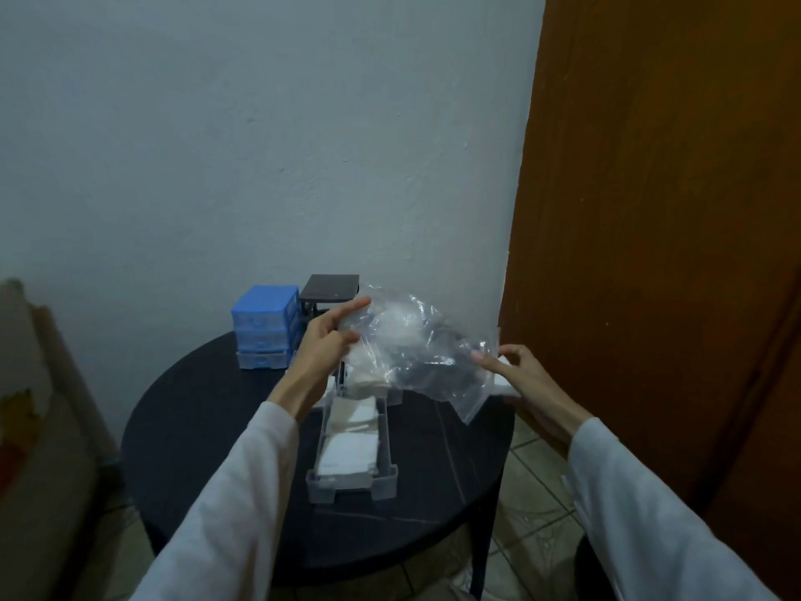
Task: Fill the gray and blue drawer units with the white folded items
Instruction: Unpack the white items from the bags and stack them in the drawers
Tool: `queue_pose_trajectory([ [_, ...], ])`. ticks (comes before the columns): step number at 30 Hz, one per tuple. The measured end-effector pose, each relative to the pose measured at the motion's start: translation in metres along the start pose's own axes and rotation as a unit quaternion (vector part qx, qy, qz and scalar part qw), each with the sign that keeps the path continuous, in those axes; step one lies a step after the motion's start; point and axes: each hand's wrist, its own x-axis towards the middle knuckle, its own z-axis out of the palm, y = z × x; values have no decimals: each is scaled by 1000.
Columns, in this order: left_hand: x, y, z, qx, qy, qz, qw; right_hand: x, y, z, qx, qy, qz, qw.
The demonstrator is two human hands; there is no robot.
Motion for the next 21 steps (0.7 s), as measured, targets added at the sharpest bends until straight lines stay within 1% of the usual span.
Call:
queue_pose_trajectory([
  [2, -2, -4, -1, -21, 6, 8, 1000, 0, 2, 3, -6, -38, -8, 999],
  [4, -4, -7, -3, -23, 2, 9, 1000, 2, 4, 6, 10, -46, -39, 998],
  [6, -6, -9, -7, -24, 1, 8, 1000, 2, 2, 9, 45, -26, -75, 996],
  [10, -6, -14, -20, 33, 25, 20, 999, 8, -2, 16, 57, 42, -124, 990],
  [13, -7, -19, -24, 32, 45, 10, 998, 8, -5, 21, 63, 86, -185, 977],
  [15, -9, -23, -24, 21, 59, -1, 998, 3, -9, 26, 60, 97, -233, 966],
  [17, -9, -26, -26, 14, 61, -15, 998, 1, -9, 30, 54, 86, -250, 963],
  [21, -9, -34, -36, 50, 42, -24, 998, 3, -6, 33, 2, 23, -242, 970],
])
